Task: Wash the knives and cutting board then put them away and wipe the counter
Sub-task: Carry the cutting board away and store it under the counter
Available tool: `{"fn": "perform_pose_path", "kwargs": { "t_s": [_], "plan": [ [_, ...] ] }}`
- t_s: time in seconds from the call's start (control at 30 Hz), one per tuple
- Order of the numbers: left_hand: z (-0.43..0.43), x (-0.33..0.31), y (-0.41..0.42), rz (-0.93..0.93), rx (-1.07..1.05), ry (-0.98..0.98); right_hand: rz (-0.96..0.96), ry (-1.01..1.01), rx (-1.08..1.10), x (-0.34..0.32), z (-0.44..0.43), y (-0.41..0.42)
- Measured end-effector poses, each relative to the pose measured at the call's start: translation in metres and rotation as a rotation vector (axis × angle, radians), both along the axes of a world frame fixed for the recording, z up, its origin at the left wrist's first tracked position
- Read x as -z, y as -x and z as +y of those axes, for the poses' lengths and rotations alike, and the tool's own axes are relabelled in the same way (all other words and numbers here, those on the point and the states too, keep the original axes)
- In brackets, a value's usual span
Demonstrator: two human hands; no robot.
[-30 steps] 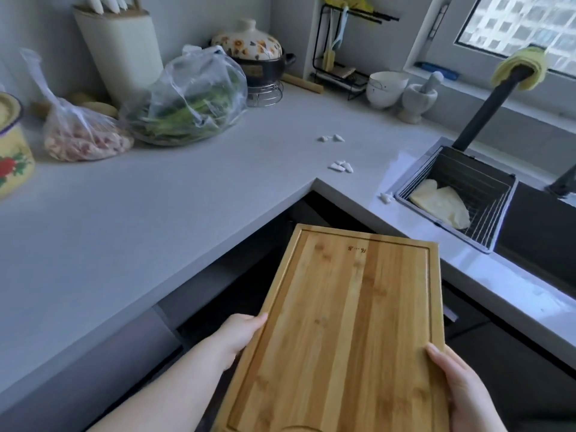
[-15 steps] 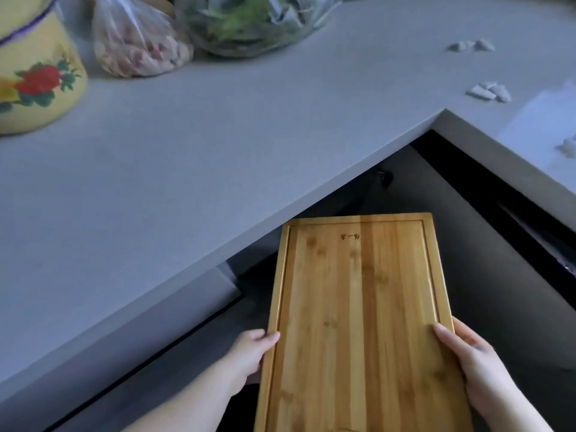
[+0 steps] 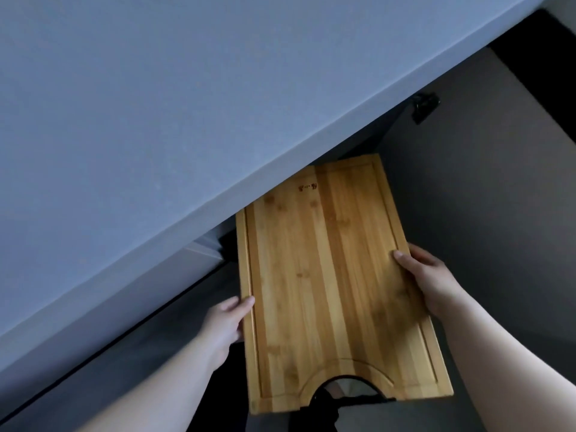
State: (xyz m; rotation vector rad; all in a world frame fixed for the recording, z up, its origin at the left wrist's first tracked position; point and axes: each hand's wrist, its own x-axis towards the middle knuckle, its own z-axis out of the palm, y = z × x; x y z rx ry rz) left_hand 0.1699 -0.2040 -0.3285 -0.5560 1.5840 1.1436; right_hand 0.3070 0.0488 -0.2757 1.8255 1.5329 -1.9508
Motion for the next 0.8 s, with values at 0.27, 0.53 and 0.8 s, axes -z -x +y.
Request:
{"fn": "perform_pose_path", "kwargs": {
  "t_s": [0.27, 0.53, 0.8],
  "plan": [
    [-0.001, 0.023, 0.004, 0.025, -0.052, 0.048, -0.051, -0.041, 0.001, 0.029, 0.005, 0.017],
    [-0.003, 0.038, 0.012, 0.031, -0.097, 0.041, -0.03, -0.088, -0.043, 0.054, 0.011, 0.05],
    [0.01, 0.04, 0.018, -0.069, -0.125, 0.002, -0.103, -0.192, -0.066, 0.075, 0.022, 0.079]
  ]
}}
